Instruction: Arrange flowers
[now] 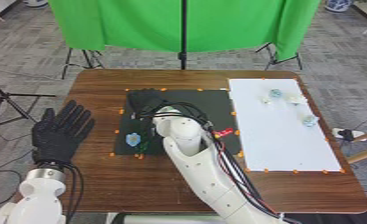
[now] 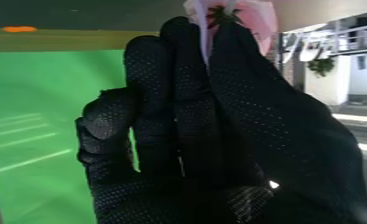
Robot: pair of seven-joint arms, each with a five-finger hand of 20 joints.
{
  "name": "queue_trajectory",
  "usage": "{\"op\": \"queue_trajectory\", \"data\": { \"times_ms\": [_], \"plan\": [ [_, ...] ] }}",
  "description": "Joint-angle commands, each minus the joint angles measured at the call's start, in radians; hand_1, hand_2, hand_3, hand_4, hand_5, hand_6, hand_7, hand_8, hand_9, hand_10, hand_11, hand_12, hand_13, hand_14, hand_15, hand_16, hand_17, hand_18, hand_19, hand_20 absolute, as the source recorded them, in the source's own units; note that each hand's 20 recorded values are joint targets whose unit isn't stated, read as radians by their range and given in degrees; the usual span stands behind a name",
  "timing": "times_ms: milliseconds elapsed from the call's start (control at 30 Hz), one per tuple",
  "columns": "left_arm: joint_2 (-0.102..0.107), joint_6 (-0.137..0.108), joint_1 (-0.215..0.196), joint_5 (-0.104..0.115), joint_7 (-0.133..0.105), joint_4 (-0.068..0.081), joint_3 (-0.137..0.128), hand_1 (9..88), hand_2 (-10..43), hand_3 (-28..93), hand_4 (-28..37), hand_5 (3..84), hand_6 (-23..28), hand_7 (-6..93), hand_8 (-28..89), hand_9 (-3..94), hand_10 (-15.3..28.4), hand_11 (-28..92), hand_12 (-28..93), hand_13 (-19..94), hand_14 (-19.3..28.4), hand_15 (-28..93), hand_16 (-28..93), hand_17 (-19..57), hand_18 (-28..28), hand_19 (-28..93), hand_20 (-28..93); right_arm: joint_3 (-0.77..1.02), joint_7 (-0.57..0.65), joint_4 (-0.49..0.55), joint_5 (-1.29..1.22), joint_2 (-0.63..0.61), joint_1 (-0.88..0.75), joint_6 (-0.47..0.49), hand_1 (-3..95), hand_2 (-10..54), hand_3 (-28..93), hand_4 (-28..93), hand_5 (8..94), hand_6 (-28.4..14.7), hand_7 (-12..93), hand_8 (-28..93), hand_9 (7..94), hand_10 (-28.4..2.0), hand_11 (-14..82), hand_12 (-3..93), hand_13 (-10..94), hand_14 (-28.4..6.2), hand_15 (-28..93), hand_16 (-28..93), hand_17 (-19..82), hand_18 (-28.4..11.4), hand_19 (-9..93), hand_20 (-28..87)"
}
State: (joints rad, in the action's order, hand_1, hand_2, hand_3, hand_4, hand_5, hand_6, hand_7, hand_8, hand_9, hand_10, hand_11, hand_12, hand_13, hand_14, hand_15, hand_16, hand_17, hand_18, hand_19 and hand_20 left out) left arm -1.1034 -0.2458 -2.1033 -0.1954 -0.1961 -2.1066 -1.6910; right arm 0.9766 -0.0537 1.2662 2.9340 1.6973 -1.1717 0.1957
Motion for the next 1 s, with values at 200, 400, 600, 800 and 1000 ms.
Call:
{"op": "queue_trajectory", "data": {
  "times_ms": [200,400,600,800,1000],
  "plan": [
    [0.003,0.011,0.031,0.008,0.02,0.023,0.013,27.3,12.7,75,-28.3,46.0,9.4,19.3,-12,38.2,16.2,25,10,28,16.9,46,-8,-6.8,16.2,40,14,-0.004,-0.014,-0.001,0.257,-0.001,-0.012,-0.008,62.1,-9.5,73,-28,69.9,-0.5,36,-2,80.6,-9.2,8.7,38.2,61,-8.4,52,43,30,-23.0,84,49],
    [0.001,-0.012,0.026,0.021,0.02,0.021,0.012,27.2,12.7,76,-28.3,46.9,9.7,19.5,-12,38.7,16.2,25,11,28,16.9,46,-8,-6.7,16.2,40,14,-0.024,0.039,0.004,0.236,-0.008,-0.01,-0.012,61.0,-9.5,73,-28,67.6,0.1,28,-5,77.0,-9.7,8.6,34.2,60,-8.6,53,42,30,-23.5,84,49],
    [-0.001,-0.005,0.025,0.024,0.02,0.02,0.01,27.3,12.6,76,-28.3,46.9,9.6,19.7,-12,38.8,16.2,26,10,28,16.9,46,-8,-6.7,16.2,40,14,-0.029,0.059,0.007,0.247,-0.01,-0.014,0.023,60.5,-9.5,72,-28,65.9,0.1,24,-15,72.5,-11.8,14.5,27.5,58,-9.4,54,41,29,-23.8,84,49],
    [-0.001,-0.025,0.022,0.035,0.013,0.015,0.011,28.2,13.8,78,-28.3,47.1,9.6,20.0,-12,38.9,16.3,26,10,28,17.0,46,-8,-6.6,16.2,40,14,-0.033,0.077,0.019,0.202,-0.023,-0.011,0.055,59.9,-9.5,73,-28,62.4,-0.8,20,-15,66.6,-13.3,17.2,16.3,57,-9.3,53,40,29,-24.2,84,48],
    [-0.005,-0.046,0.009,0.025,0.011,0.004,0.004,28.1,13.1,78,-28.3,47.0,9.6,20.2,-12,39.3,16.1,26,10,28,17.1,47,-8,-6.5,16.1,40,14,-0.067,0.093,0.055,0.139,-0.052,-0.012,0.078,53.0,-9.5,79,-28,58.9,-2.1,18,-14,59.8,-14.7,12.8,13.8,56,-11.5,55,35,29,-24.8,85,48]
  ]
}}
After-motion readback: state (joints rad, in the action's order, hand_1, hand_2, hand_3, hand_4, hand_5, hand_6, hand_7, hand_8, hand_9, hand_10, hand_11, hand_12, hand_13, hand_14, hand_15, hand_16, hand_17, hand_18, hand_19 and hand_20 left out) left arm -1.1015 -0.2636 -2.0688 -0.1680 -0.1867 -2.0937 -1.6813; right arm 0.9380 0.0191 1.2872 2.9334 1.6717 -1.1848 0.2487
